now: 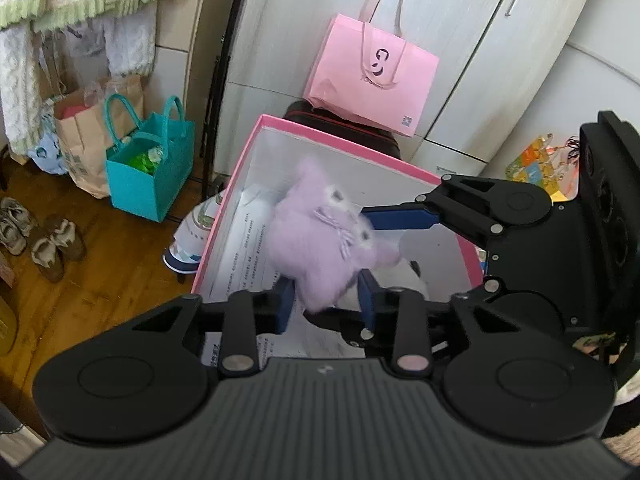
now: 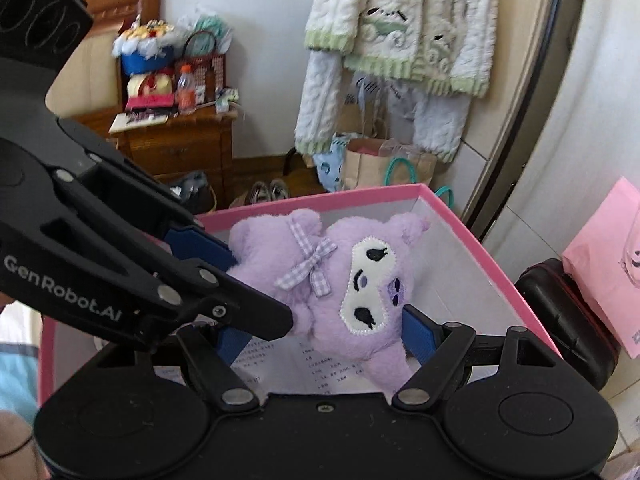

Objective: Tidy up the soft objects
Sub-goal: 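Open the left gripper to drop the purple plush into the box, then grasp the white tissue pack with the left gripper while the right gripper grasps the pink fluffy ball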

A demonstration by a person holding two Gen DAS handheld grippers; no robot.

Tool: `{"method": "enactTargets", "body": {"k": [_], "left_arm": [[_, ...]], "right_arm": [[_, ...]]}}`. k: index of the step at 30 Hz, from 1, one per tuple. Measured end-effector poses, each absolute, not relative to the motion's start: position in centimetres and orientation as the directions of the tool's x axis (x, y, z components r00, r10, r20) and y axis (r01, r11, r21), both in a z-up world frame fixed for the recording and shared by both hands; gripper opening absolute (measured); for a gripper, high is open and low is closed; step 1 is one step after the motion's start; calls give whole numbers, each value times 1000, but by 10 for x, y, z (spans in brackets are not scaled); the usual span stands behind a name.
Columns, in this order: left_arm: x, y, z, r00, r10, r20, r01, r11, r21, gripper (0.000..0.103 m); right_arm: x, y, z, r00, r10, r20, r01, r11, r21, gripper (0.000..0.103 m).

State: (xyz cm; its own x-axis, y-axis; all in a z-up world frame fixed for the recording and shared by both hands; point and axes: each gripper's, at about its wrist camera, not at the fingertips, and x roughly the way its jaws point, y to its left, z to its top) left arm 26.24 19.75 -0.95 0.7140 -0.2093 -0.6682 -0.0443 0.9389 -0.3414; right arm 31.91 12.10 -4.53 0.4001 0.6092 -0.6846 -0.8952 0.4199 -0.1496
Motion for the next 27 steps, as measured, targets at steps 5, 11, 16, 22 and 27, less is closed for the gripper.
{"method": "enactTargets", "body": {"k": [5, 11, 16, 22, 27], "left_arm": [[248, 183, 0, 755, -128, -643, -43, 969, -243, 55], [204, 177, 24, 812, -83, -577, -26, 984, -179, 62], [173, 168, 48, 832, -104, -545, 16, 986, -164, 64], [142, 146, 71, 848, -170, -503, 99, 981, -164, 66], [117, 119, 80, 843, -240, -481, 200, 971, -133, 69]], "right_arm": [[317, 109, -47, 425, 598, -679, -879, 452, -152, 87], [286, 63, -34, 446, 649, -617, -852, 519, -71, 87], [250, 28, -20, 484, 644, -592, -810, 586, -23, 87], [210, -12, 2, 508, 649, -566, -764, 644, 52, 87], [179, -48, 13, 538, 646, -541, -729, 679, 86, 87]]}}
